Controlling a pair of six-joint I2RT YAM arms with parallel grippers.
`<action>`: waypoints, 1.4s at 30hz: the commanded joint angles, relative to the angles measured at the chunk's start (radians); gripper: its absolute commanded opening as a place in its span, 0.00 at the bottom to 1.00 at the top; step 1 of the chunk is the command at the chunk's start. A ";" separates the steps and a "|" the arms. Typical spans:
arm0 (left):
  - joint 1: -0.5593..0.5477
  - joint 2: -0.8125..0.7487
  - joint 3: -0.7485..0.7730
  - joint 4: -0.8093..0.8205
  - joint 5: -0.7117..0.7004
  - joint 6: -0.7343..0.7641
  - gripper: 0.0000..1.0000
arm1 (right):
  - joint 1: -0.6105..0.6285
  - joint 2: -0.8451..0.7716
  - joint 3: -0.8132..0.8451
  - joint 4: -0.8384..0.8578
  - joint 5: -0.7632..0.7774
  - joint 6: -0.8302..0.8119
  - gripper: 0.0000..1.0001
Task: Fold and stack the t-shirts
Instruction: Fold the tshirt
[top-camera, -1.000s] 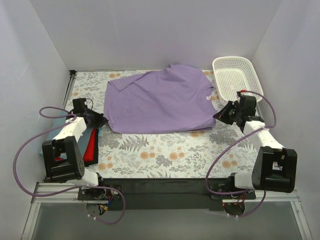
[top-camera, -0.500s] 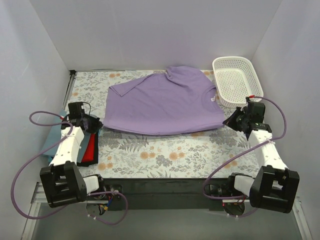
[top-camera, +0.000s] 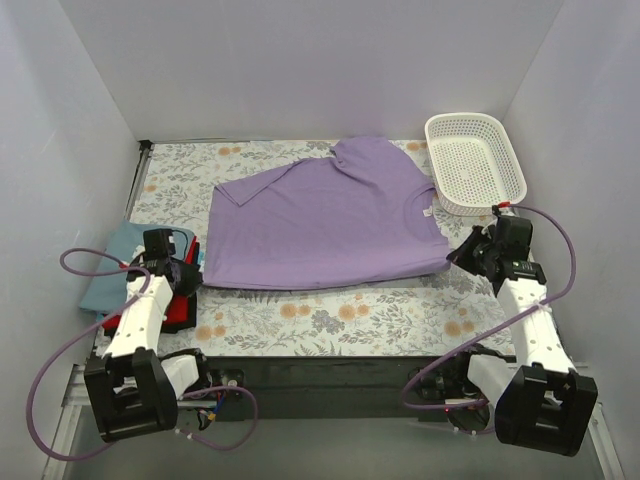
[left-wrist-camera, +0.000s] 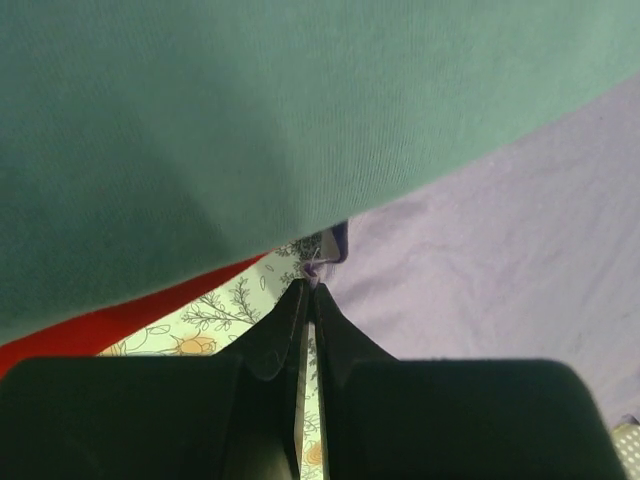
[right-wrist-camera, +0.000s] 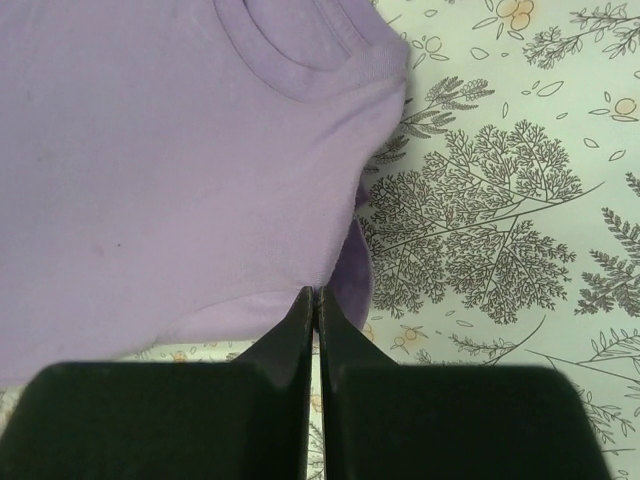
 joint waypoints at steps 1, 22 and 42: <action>0.002 0.106 0.086 0.046 -0.046 0.001 0.01 | -0.006 0.084 0.017 0.055 0.005 -0.013 0.01; -0.070 0.599 0.488 0.089 -0.042 -0.039 0.00 | -0.006 0.564 0.370 0.144 -0.018 0.021 0.01; -0.077 0.720 0.603 0.049 -0.072 -0.050 0.00 | -0.006 0.735 0.490 0.168 -0.044 0.033 0.01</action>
